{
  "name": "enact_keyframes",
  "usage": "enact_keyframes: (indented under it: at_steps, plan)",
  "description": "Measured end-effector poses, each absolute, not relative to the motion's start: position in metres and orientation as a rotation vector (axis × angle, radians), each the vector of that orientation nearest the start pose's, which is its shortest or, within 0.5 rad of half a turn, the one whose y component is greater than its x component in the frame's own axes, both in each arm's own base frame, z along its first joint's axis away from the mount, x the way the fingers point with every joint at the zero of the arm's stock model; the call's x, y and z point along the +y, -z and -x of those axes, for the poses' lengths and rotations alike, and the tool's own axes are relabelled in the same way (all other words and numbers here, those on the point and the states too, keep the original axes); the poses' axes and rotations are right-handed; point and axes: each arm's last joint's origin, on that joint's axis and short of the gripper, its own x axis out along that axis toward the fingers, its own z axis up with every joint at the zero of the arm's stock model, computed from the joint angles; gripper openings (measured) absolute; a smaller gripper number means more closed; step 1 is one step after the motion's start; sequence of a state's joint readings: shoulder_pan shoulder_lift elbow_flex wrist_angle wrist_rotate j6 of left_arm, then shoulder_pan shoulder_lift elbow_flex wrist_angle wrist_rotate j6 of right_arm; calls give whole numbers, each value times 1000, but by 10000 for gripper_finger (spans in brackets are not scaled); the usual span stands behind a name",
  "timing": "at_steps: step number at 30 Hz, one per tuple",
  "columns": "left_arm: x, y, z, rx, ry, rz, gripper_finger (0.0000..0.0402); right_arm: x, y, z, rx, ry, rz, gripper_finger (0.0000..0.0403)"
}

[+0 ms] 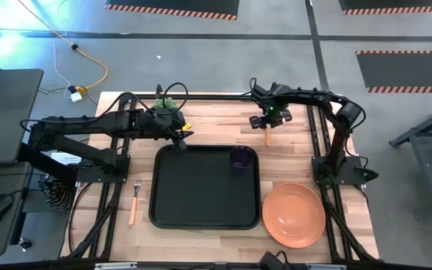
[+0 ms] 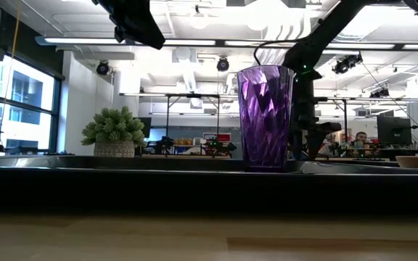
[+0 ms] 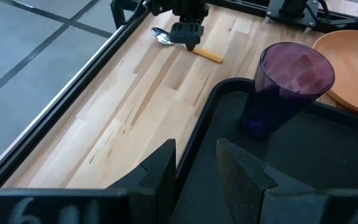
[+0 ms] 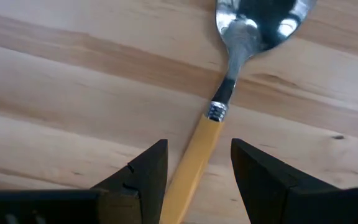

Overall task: Pick and place plate/cup/fork/spoon on tray
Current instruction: Put the orange yellow on the left side of the black tray

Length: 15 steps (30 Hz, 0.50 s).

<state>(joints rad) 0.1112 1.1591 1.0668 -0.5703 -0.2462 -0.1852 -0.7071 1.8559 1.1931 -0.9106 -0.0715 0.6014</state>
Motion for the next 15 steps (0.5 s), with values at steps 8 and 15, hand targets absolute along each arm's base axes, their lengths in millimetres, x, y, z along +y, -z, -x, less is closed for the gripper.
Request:
enact_keyframes:
  at_steps: [8,15]
  plan:
    - [34,-324,-237,631,-403,128,108,-212,-145,-249,1352,998,-1037,168]
    - [34,-324,-237,631,-403,128,108,-214,-139,-252,1353,972,-1025,163]
